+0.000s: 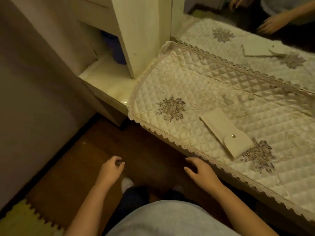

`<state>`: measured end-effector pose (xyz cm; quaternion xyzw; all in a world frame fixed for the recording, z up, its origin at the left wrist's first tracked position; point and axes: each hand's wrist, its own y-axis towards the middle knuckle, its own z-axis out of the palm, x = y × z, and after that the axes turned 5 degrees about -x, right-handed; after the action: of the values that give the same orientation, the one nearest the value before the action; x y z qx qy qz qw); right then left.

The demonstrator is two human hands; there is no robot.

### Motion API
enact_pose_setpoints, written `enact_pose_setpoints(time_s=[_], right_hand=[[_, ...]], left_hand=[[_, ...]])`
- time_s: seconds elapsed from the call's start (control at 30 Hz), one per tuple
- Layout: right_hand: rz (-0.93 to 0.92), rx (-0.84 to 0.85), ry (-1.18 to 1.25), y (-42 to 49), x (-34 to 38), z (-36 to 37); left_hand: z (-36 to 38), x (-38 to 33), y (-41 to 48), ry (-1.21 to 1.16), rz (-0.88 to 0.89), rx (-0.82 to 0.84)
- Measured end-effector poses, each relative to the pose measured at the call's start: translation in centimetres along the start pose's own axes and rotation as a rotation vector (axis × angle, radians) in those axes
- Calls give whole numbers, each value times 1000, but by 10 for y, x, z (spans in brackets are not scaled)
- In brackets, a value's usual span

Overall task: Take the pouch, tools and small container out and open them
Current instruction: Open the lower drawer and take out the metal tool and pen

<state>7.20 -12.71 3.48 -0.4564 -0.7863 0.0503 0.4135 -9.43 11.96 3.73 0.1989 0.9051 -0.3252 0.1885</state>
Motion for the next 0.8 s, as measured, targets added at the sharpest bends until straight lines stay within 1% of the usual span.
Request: enact_pose_setpoints(time_s=[0.1,0.17,0.23,0.3,0.43,0.53,0.67,0.73,0.8], right_hand=[[51,195,-54,33,30,26],[103,250,-51,55,50,46],[168,261,-18,73,71,69],[249,237,17,87,95,94],[362,215,35,109,151,152],[351,241,-13,126,201,190],[300,252,75,143,264,218],[305,239,164,146,284,220],[305,194,252,148,297,216]], left_hand=[[-14,54,7,-219,-223,-46],[-24,91,12,-381,-368,-79],[-36,125,17,-531,-486,-81],[-54,160,24,-625,-572,-88],[-100,236,45,-690,-681,-121],[-134,286,57,-703,-737,-143],[-173,318,83,-634,-755,-123],[-189,317,104,-588,-689,-92],[-202,302,130,-521,-575,-63]])
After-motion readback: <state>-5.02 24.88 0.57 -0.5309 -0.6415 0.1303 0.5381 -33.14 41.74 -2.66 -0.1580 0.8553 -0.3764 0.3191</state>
